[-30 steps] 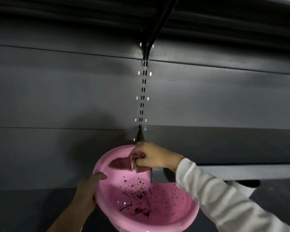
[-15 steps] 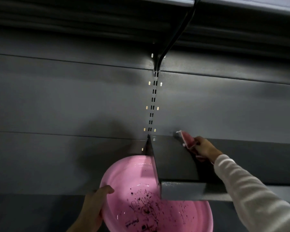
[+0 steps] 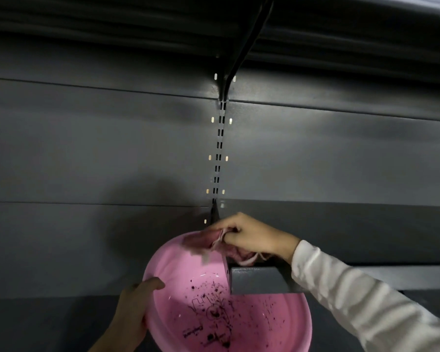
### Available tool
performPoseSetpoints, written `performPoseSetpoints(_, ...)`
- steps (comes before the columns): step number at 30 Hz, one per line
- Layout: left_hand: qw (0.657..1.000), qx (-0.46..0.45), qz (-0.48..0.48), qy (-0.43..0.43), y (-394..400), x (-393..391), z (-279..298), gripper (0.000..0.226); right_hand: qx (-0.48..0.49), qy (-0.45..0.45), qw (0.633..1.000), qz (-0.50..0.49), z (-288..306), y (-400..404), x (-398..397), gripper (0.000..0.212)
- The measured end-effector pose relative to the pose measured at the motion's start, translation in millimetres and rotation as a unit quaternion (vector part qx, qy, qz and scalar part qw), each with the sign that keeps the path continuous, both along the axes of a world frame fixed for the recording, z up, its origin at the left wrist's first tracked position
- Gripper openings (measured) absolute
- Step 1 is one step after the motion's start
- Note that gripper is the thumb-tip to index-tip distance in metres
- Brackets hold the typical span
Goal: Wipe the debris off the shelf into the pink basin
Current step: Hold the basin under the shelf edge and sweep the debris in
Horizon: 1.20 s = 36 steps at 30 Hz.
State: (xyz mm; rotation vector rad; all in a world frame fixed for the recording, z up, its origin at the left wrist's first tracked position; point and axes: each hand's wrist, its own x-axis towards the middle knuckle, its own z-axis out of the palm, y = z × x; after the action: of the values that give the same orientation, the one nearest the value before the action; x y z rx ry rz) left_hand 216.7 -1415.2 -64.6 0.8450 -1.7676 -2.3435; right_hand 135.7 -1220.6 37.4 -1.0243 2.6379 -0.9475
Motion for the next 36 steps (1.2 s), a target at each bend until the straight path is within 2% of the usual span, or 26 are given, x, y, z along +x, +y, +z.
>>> performPoseSetpoints(3, 1.0, 0.013, 0.004, 0.001, -4.2, 1.5, -2.6, 0.032, -0.079, 0.021, 0.99, -0.119, 11.9, 33.3, -22.2, 0.033)
performPoseSetpoints(5, 1.0, 0.013, 0.011, 0.004, -7.8, 4.6, -4.2, 0.027, -0.081, 0.054, 0.968, -0.229, 11.6, 68.2, -40.7, 0.027)
performPoseSetpoints(8, 1.0, 0.008, 0.026, 0.008, -12.5, 9.3, -6.6, 0.013, 0.075, 0.039, 0.933, -0.35, -6.0, 106.8, -52.8, 0.027)
performPoseSetpoints(10, 1.0, 0.006, 0.029, 0.002, -14.4, 12.5, -7.2, 0.009, 0.145, 0.046, 0.92, -0.36, -17.0, 105.6, -48.8, 0.033)
performPoseSetpoints(14, 1.0, 0.012, 0.023, -0.011, -14.7, 17.1, -11.3, 0.015, 0.112, 0.07, 0.937, -0.324, -21.0, 76.4, -17.6, 0.037)
performPoseSetpoints(19, 1.0, 0.017, -0.003, -0.005, -7.6, 18.8, -10.4, 0.021, 0.072, 0.104, 0.982, -0.138, -16.0, 20.3, 21.2, 0.026)
performPoseSetpoints(25, 0.999, 0.022, -0.014, 0.019, -1.5, 17.6, -8.0, 0.031, 0.111, 0.129, 0.985, 0.026, -7.7, -33.8, 37.6, 0.019)
performPoseSetpoints(29, 1.0, 0.003, -0.012, 0.012, -8.2, 18.7, -11.0, 0.032, 0.093, 0.189, 0.977, 0.027, -11.1, -51.7, 52.7, 0.027)
performPoseSetpoints(31, 1.0, -0.014, 0.003, 0.013, -11.7, 18.9, -12.4, 0.02, 0.111, 0.211, 0.97, 0.044, -18.3, -59.5, 59.8, 0.024)
performPoseSetpoints(32, 1.0, -0.026, 0.01, 0.013, -13.6, 19.5, -12.9, 0.009, 0.113, 0.215, 0.969, 0.054, -22.2, -63.7, 63.5, 0.023)
performPoseSetpoints(34, 0.999, -0.037, 0.017, 0.005, -20.7, 19.9, -18.0, 0.013, 0.091, 0.214, 0.97, 0.063, -29.7, -71.6, 67.0, 0.021)
performPoseSetpoints(36, 0.999, -0.032, 0.002, 0.003, -27.2, 27.0, -24.7, 0.005, 0.069, 0.19, 0.978, 0.039, -38.2, -75.0, 66.6, 0.02)
